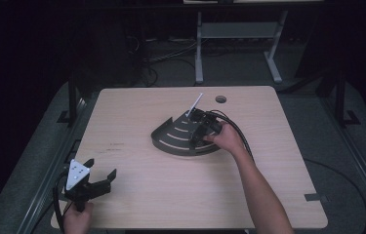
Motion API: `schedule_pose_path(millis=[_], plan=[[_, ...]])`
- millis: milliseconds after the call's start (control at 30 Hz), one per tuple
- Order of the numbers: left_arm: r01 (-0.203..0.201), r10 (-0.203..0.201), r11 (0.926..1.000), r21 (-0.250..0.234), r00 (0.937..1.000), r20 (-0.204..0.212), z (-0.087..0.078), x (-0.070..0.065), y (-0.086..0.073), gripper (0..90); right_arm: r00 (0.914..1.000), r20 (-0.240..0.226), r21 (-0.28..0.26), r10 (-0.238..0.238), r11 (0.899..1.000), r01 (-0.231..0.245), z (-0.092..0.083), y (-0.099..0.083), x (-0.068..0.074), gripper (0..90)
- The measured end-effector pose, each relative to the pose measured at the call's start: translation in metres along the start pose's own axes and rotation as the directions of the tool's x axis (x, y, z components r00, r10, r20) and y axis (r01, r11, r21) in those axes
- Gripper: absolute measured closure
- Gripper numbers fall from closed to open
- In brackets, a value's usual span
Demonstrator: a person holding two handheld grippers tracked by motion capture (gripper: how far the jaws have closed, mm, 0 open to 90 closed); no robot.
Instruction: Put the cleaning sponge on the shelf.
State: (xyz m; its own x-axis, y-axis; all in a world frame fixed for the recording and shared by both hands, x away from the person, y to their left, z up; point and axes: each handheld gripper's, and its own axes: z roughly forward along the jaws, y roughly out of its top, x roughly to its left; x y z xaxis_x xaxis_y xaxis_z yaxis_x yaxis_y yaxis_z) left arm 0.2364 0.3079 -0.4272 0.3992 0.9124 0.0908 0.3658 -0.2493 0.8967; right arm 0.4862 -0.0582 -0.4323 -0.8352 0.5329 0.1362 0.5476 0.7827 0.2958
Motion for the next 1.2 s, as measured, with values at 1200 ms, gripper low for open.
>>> schedule_pose_path(millis=[1200], plan=[[0.0,0.0,1.0,-0.001,1.0,0.001,-0.001,0.001,0.0,13.7,0.9999,0.008,-0.094,-0.009,0.996,0.01,-0.047,-0.013,0.007,18.9]])
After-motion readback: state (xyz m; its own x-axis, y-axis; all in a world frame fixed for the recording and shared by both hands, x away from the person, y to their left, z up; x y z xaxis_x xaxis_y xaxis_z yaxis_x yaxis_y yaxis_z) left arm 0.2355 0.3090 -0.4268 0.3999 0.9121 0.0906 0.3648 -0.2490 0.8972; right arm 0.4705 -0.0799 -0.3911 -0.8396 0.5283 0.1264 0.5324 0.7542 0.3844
